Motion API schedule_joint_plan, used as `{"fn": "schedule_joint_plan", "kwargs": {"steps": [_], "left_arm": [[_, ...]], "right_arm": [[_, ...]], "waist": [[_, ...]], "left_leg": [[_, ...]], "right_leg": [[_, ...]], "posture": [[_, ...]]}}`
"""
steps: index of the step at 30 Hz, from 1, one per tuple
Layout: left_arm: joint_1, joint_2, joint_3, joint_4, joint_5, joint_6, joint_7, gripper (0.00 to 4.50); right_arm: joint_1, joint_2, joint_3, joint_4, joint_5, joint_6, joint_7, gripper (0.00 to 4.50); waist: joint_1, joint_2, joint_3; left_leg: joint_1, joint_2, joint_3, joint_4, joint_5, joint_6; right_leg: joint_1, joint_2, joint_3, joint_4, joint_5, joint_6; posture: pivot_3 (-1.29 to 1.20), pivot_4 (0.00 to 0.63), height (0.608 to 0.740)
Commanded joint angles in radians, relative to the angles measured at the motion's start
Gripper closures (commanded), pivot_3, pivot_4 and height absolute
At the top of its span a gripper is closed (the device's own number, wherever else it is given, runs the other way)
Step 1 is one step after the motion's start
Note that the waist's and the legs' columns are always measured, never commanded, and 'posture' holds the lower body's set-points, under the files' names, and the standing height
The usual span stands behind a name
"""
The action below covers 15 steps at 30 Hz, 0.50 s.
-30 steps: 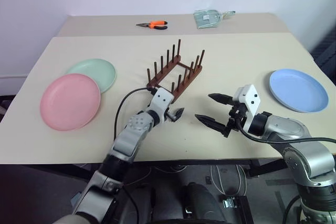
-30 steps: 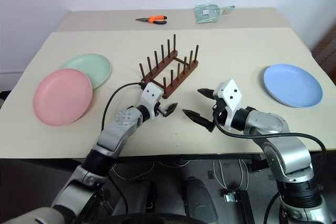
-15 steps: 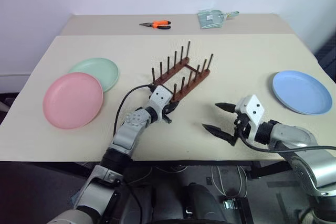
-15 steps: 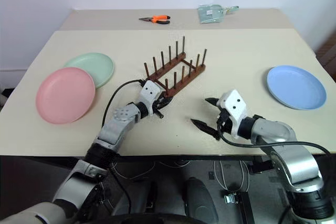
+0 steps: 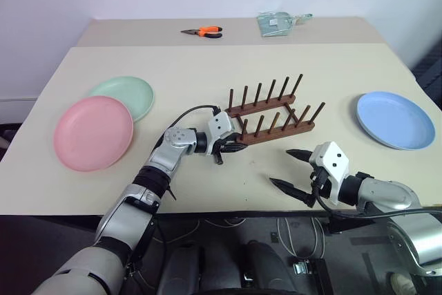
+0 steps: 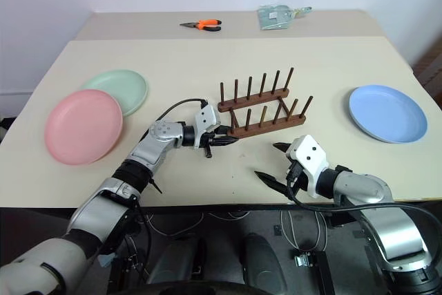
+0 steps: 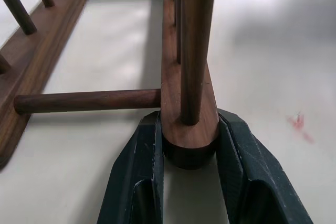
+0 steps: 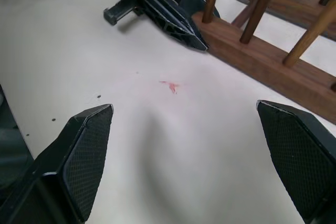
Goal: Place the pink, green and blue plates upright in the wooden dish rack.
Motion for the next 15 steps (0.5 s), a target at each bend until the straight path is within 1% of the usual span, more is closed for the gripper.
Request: {"fn": "schedule_joint_plan", "kwargs": {"steps": [1,2,4,5,6,7,9,12,13,14,15], "left_arm": [[-0.031,-0.003,0.025,0.038,0.001,-0.043,-0.03,1.77],[-0.029,0.003,0.025,0.042,0.015,-0.059,-0.015,1.12],[-0.019,0.016,0.028,0.038,0.027,-0.046,-0.002,0.36],[-0.002,0.027,0.035,0.016,0.014,-0.027,-0.021,0.56],[0.019,0.039,0.043,-0.014,0.002,-0.01,-0.034,0.62],[0.046,0.052,0.05,-0.061,-0.008,0.022,-0.041,0.9],[0.11,0.075,0.055,-0.186,-0.037,0.092,-0.063,1.78],[0.225,0.117,0.031,-0.447,-0.079,0.253,-0.09,3.44],[0.261,0.127,0.016,-0.541,-0.091,0.312,-0.09,3.86],[0.287,0.131,0.002,-0.61,-0.093,0.343,-0.087,3.93],[0.298,0.116,-0.02,-0.657,-0.073,0.378,-0.052,3.93]], "right_arm": [[-0.008,0.009,-0.009,-0.034,-0.015,-0.024,-0.02,0.0],[-0.014,0.007,-0.006,-0.023,-0.034,-0.028,-0.029,0.0],[-0.024,0.001,0.002,-0.001,-0.062,-0.027,-0.039,0.0],[-0.033,-0.003,0.01,0.017,-0.086,-0.026,-0.049,0.26],[-0.043,-0.007,0.019,0.038,-0.113,-0.025,-0.062,0.55],[-0.055,-0.011,0.031,0.065,-0.144,-0.027,-0.074,0.86],[-0.078,-0.015,0.047,0.109,-0.194,-0.038,-0.096,1.74],[-0.133,0.002,0.055,0.17,-0.227,-0.023,-0.123,3.44],[-0.154,0.005,0.068,0.191,-0.244,-0.017,-0.131,3.8],[-0.169,0.006,0.079,0.208,-0.26,-0.015,-0.138,4.38],[-0.194,0.005,0.108,0.245,-0.294,-0.021,-0.145,4.45]], "waist": [[0.001,0.0,0.0],[0.0,0.0,0.0],[0.0,0.0,0.0],[-0.001,0.0,0.0],[-0.005,0.0,0.0],[-0.008,0.0,0.0],[-0.014,0.0,0.0],[-0.022,0.001,-0.001],[-0.026,0.001,-0.001],[-0.024,0.001,-0.001],[-0.022,0.001,-0.001]], "left_leg": [[0.0,0.0,0.0,0.0,0.0,0.0],[0.0,0.0,0.0,0.0,0.0,0.0],[0.001,0.0,0.0,0.0,0.0,0.0],[0.001,0.0,0.0,0.0,0.0,0.0],[0.001,0.0,0.0,0.0,0.0,0.0],[0.001,0.0,0.0,0.0,0.0,0.0],[0.001,0.0,0.0,0.0,0.0,0.0],[0.001,0.0,-0.001,0.0,0.0,0.0],[0.001,0.0,-0.001,0.0,0.0,0.0],[0.001,0.0,0.0,0.0,0.0,0.0],[0.001,0.0,0.0,0.0,0.0,0.0]], "right_leg": [[0.0,0.0,0.0,0.0,0.0,0.0],[0.001,0.0,0.0,0.0,0.0,0.0],[0.001,0.0,0.0,0.0,0.0,0.0],[0.001,0.0,0.0,0.0,0.0,0.0],[0.001,0.0,0.0,0.0,0.0,0.0],[0.001,0.0,0.0,0.0,0.0,0.0],[0.0,0.0,0.0,0.001,0.0,0.0],[0.0,-0.001,0.0,0.001,0.0,0.0],[0.001,-0.001,0.001,0.001,0.0,0.0],[0.0,-0.001,0.001,0.001,0.0,0.0],[0.001,-0.001,0.001,0.001,0.0,0.0]], "posture": [[0.0,0.15,0.74],[0.0,0.15,0.74],[0.0,0.15,0.74],[0.0,0.15,0.74],[0.0,0.15,0.74],[0.0,0.15,0.74],[0.0,0.15,0.74],[0.0,0.15,0.74],[0.0,0.15,0.74],[0.0,0.15,0.74],[0.0,0.15,0.74]]}}
